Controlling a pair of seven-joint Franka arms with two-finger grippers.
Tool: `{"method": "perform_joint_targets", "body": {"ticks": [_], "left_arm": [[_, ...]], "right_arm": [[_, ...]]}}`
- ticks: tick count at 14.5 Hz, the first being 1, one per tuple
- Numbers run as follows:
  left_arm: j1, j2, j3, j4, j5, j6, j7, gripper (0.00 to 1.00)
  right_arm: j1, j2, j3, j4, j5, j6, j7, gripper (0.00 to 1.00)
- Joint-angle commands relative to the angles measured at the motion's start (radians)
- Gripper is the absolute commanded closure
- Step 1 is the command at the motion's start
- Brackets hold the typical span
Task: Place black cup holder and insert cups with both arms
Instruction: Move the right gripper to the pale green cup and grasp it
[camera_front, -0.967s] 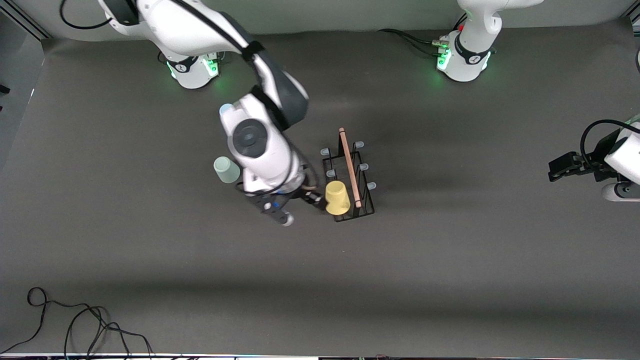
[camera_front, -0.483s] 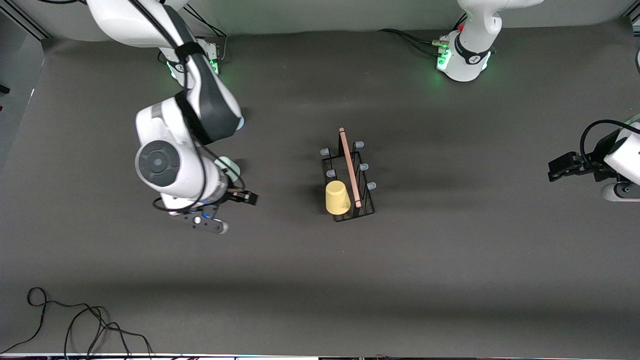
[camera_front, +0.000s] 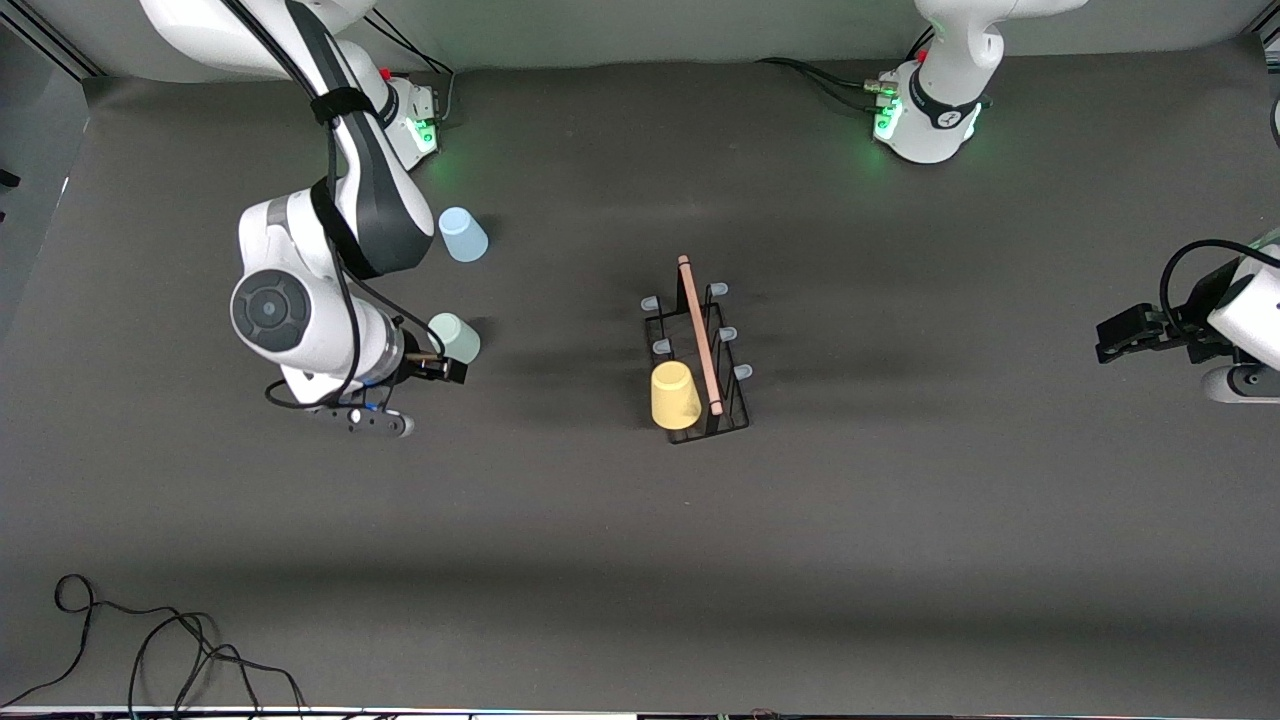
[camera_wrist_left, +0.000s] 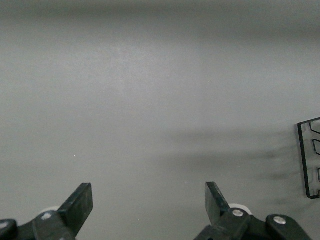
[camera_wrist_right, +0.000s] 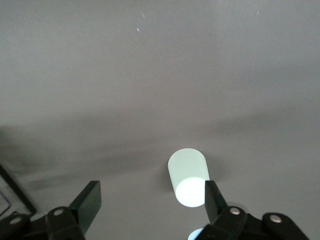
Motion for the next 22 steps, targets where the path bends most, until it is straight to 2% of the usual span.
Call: {"method": "perform_joint_targets", "body": {"ticks": [1, 3, 6, 15, 16, 18, 19, 20, 22], "left_arm": [[-0.003, -0.019, -0.001, -0.018, 0.006, 0.003, -0.015, 0.00], [-0.003, -0.019, -0.001, -0.018, 0.006, 0.001, -0.015, 0.00], [-0.003, -0.019, -0.001, -0.018, 0.006, 0.001, -0.015, 0.00], [-0.003, -0.019, -0.001, -0.020, 0.006, 0.001, -0.015, 0.00], [-0.003, -0.018, -0.001, -0.020, 0.006, 0.001, -0.015, 0.00], [-0.003, -0.018, -0.001, -0.020, 0.006, 0.001, -0.015, 0.00], [-0.003, -0.018, -0.001, -0.020, 0.006, 0.001, -0.015, 0.00], [-0.003, -0.018, -0.001, -0.020, 0.006, 0.001, -0.015, 0.00], [-0.003, -0.018, -0.001, -0.020, 0.006, 0.001, -0.016, 0.00]], "right_arm": [[0.031, -0.101, -0.001, -0.227, -0.014, 0.155, -0.021, 0.08], [0.048, -0.105, 0.000, -0.332, -0.006, 0.274, -0.021, 0.08], [0.060, -0.089, 0.000, -0.404, -0.002, 0.387, -0.021, 0.04], [0.062, -0.075, 0.002, -0.492, -0.002, 0.454, -0.030, 0.04], [0.062, -0.075, 0.000, -0.492, -0.002, 0.454, -0.033, 0.07], [0.062, -0.073, 0.002, -0.492, -0.002, 0.453, -0.039, 0.62], [0.062, -0.073, 0.002, -0.492, -0.002, 0.453, -0.042, 0.80], [0.062, -0.076, 0.002, -0.489, -0.002, 0.447, -0.041, 0.91], [0.062, -0.102, 0.002, -0.480, 0.001, 0.424, -0.027, 0.95]]}}
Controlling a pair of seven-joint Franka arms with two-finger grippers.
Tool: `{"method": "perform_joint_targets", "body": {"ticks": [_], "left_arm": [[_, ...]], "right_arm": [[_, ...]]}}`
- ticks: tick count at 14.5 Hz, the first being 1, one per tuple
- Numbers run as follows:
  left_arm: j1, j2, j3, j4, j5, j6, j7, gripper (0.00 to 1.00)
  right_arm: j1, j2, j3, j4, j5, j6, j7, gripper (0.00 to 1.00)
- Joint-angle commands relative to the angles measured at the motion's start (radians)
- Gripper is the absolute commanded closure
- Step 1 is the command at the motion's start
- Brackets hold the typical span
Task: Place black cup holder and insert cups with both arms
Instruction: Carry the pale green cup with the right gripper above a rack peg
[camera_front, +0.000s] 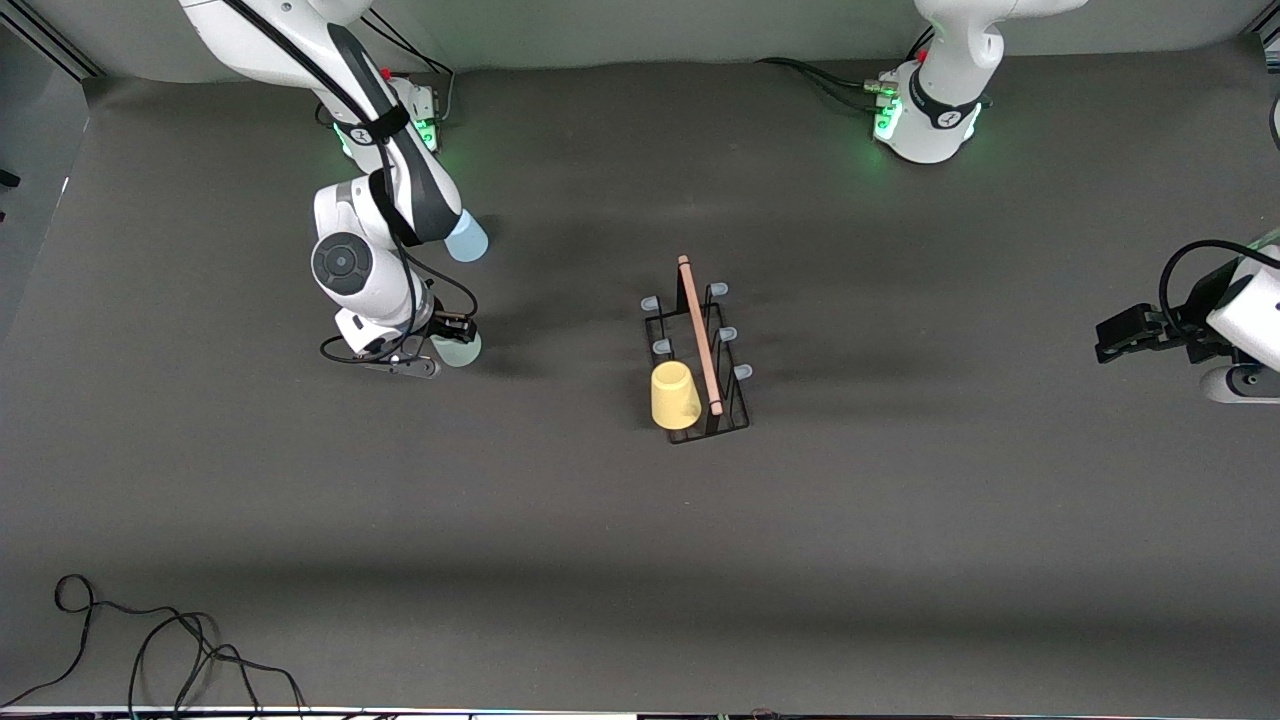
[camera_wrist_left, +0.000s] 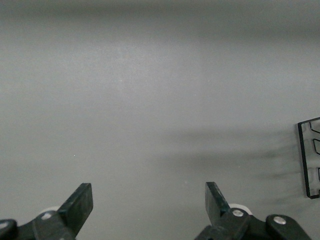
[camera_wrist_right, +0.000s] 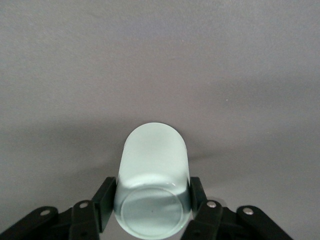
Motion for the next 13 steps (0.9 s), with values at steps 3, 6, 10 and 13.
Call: {"method": "perform_joint_targets", "body": {"ticks": [3, 6, 10, 13], "left_arm": [[-0.003, -0.018, -0.001, -0.018, 0.006, 0.001, -0.015, 0.00], [-0.003, -0.018, -0.001, -0.018, 0.006, 0.001, -0.015, 0.00], [-0.003, -0.018, -0.001, -0.018, 0.006, 0.001, -0.015, 0.00], [-0.002, -0.019, -0.001, -0.018, 0.006, 0.000, -0.015, 0.00]], "right_arm": [[0.007, -0.088, 0.005, 0.083, 0.057, -0.142, 0.036, 0.95], [0.081, -0.070, 0.005, 0.262, 0.100, -0.288, 0.195, 0.95], [0.190, -0.044, 0.005, 0.379, 0.190, -0.304, 0.361, 0.95], [0.271, 0.010, 0.005, 0.482, 0.190, -0.302, 0.532, 0.95]]}}
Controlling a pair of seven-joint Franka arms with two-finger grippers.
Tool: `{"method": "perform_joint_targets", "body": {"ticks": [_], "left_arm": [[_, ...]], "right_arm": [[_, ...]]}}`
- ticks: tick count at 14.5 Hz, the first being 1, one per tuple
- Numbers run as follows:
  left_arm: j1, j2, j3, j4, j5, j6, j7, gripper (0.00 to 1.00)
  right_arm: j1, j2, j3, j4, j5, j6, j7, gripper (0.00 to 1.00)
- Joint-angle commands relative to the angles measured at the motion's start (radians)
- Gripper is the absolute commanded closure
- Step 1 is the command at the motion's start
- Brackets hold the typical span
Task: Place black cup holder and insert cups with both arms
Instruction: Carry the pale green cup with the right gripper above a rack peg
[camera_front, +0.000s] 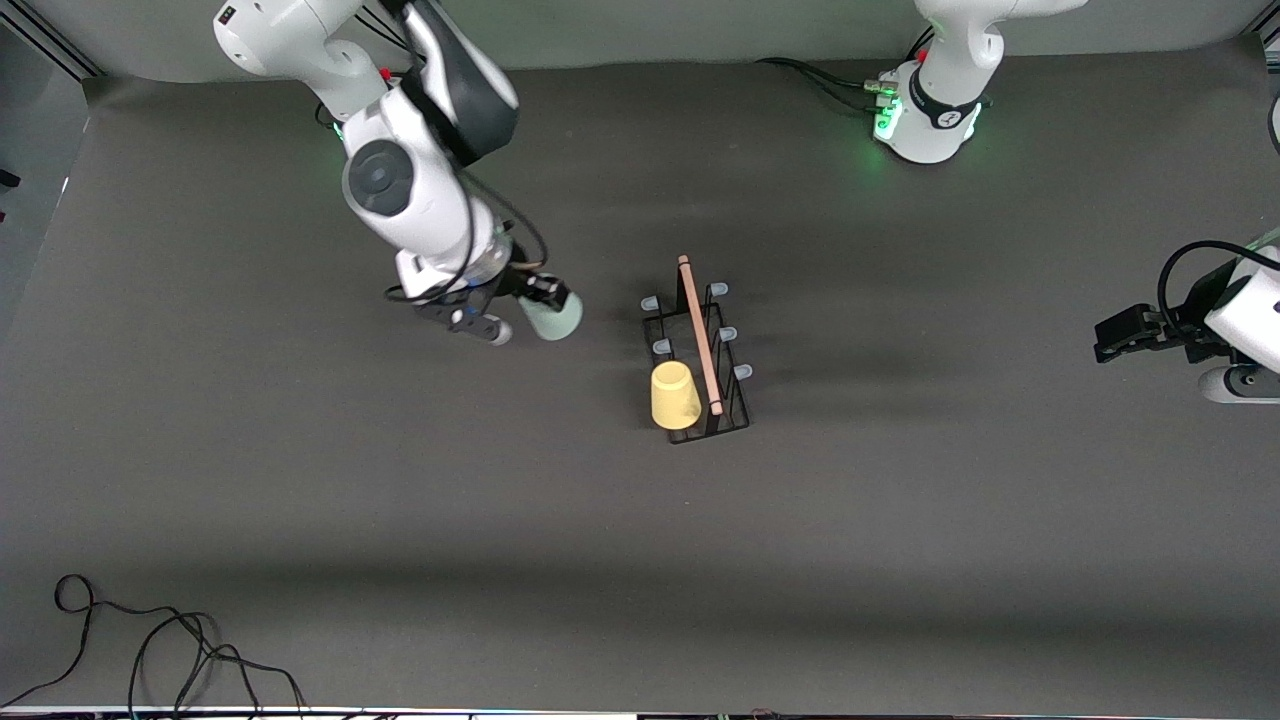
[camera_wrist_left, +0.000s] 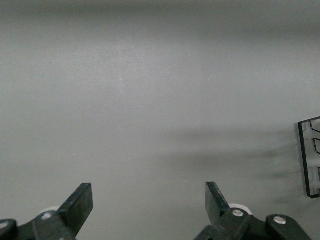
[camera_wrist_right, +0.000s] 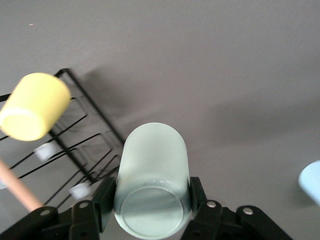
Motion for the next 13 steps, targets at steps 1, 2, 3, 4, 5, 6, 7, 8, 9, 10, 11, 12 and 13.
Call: {"method": "perform_joint_targets", "body": {"ticks": [1, 2, 3, 4, 5, 6, 7, 8, 9, 10, 11, 12, 13], "left_arm": [[-0.002, -0.019, -0.001, -0.015, 0.006, 0.000, -0.015, 0.00], [-0.002, -0.019, -0.001, -0.015, 0.006, 0.000, -0.015, 0.00], [-0.002, -0.019, -0.001, -0.015, 0.006, 0.000, -0.015, 0.00], [-0.002, -0.019, -0.001, -0.015, 0.006, -0.002, -0.015, 0.00], [-0.002, -0.021, -0.001, -0.012, 0.006, -0.006, -0.015, 0.00], [-0.002, -0.021, -0.001, -0.011, 0.006, -0.006, -0.013, 0.00], [-0.002, -0.021, -0.001, -0.011, 0.006, 0.000, -0.010, 0.00], [-0.002, -0.021, -0.002, -0.011, 0.006, 0.001, 0.001, 0.00], [0.000, -0.024, -0.002, -0.009, 0.006, -0.002, 0.004, 0.00], [0.000, -0.027, -0.002, -0.009, 0.005, -0.005, 0.005, 0.00], [-0.002, -0.027, -0.002, -0.009, 0.005, -0.006, 0.004, 0.00], [-0.003, -0.027, -0.002, -0.009, 0.005, -0.008, 0.004, 0.00], [-0.003, -0.028, -0.004, -0.010, 0.005, -0.009, 0.005, 0.00]], "right_arm": [[0.067, 0.098, -0.009, 0.138, 0.025, -0.021, 0.137, 0.95], [0.091, 0.128, -0.009, 0.173, 0.027, -0.021, 0.177, 0.95], [0.109, 0.160, -0.009, 0.207, 0.025, -0.021, 0.209, 0.95], [0.126, 0.185, -0.009, 0.230, 0.027, -0.021, 0.222, 0.95], [0.135, 0.197, -0.009, 0.242, 0.027, -0.021, 0.223, 0.95], [0.135, 0.198, -0.009, 0.244, 0.027, -0.021, 0.225, 0.95], [0.137, 0.198, -0.008, 0.244, 0.028, -0.021, 0.227, 0.95], [0.138, 0.198, -0.008, 0.247, 0.034, -0.019, 0.237, 0.95], [0.138, 0.201, -0.006, 0.248, 0.036, -0.010, 0.257, 0.95], [0.146, 0.217, -0.006, 0.256, 0.036, -0.004, 0.260, 0.95], [0.157, 0.231, -0.006, 0.270, 0.036, -0.002, 0.262, 0.95], [0.158, 0.248, -0.006, 0.276, 0.037, 0.001, 0.262, 0.95], [0.158, 0.263, -0.006, 0.285, 0.036, 0.002, 0.262, 0.91]]}}
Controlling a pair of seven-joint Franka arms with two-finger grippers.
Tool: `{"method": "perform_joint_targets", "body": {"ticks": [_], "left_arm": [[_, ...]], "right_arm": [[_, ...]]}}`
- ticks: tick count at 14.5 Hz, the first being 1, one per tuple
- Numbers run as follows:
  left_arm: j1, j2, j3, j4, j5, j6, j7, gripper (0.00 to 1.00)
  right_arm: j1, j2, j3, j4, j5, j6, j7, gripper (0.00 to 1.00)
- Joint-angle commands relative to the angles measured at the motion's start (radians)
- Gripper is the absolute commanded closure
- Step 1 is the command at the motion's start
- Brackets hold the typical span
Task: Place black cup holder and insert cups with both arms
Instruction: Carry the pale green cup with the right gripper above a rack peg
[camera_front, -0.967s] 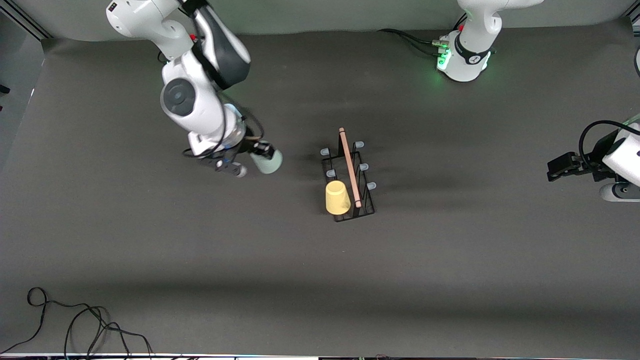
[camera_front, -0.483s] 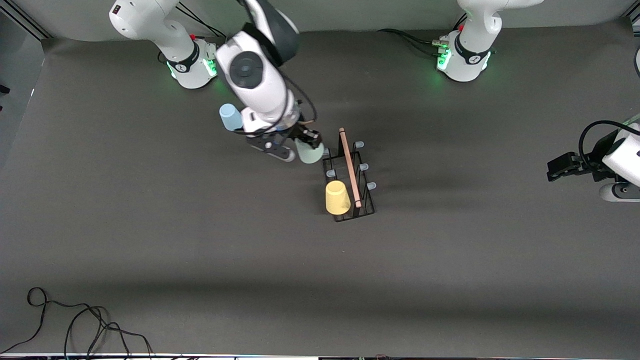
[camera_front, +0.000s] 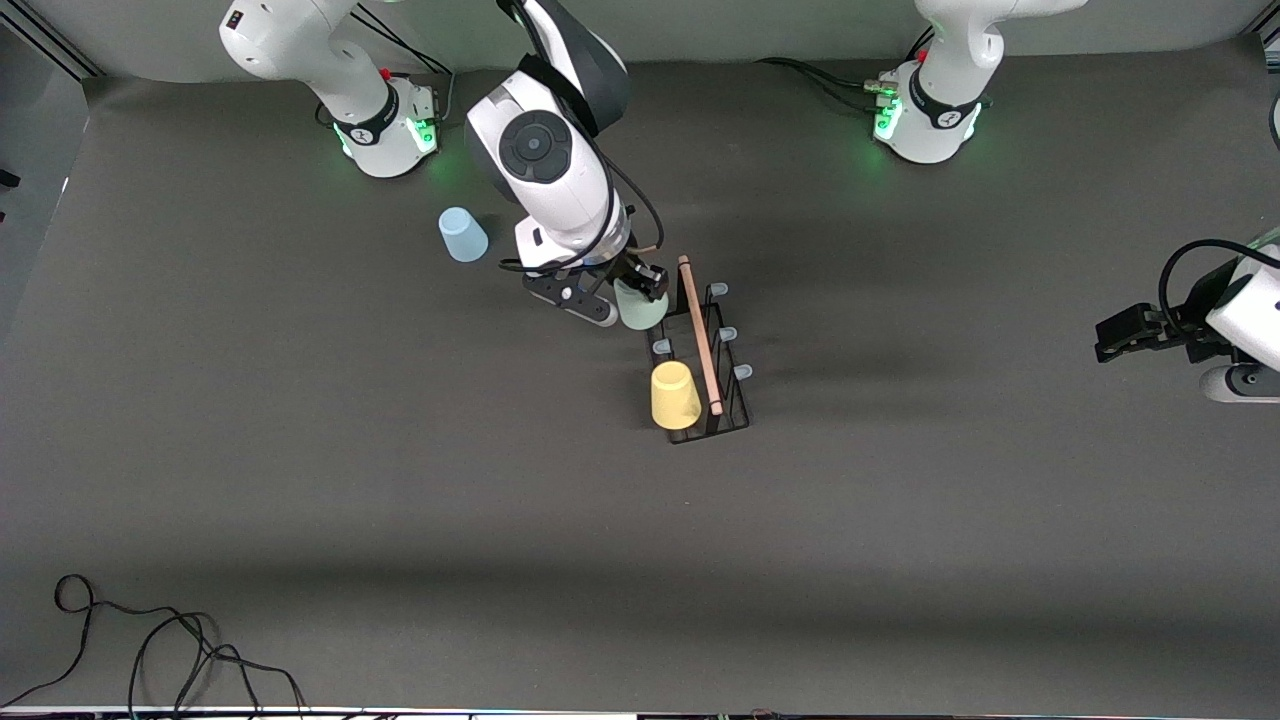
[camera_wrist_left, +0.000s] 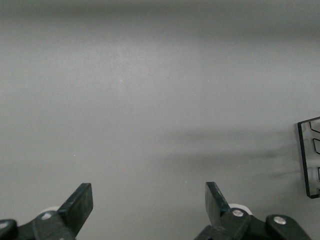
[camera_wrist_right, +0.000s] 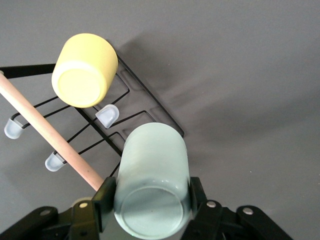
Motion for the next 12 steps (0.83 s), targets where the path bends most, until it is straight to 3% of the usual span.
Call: {"method": "perform_joint_targets", "body": {"ticks": [1, 3, 6, 8, 12], "left_arm": [[-0.003, -0.027, -0.003, -0.011, 0.005, -0.011, 0.004, 0.00], [-0.005, -0.027, -0.003, -0.009, 0.005, -0.015, 0.004, 0.00], [-0.014, -0.029, -0.003, -0.006, 0.005, -0.015, 0.003, 0.00], [-0.014, -0.027, -0.003, -0.006, 0.005, -0.015, 0.004, 0.00], [-0.014, -0.035, -0.003, -0.005, 0.005, -0.017, 0.004, 0.00]], "right_arm": [[0.016, 0.069, -0.009, 0.062, 0.022, 0.001, 0.020, 0.84], [0.016, 0.086, -0.007, 0.068, 0.022, 0.001, 0.020, 0.71], [0.027, 0.088, -0.009, 0.068, 0.022, 0.001, 0.020, 0.36], [0.027, 0.088, -0.009, 0.068, 0.022, 0.001, 0.020, 0.29], [0.027, 0.088, -0.009, 0.068, 0.022, 0.001, 0.020, 0.29]]}}
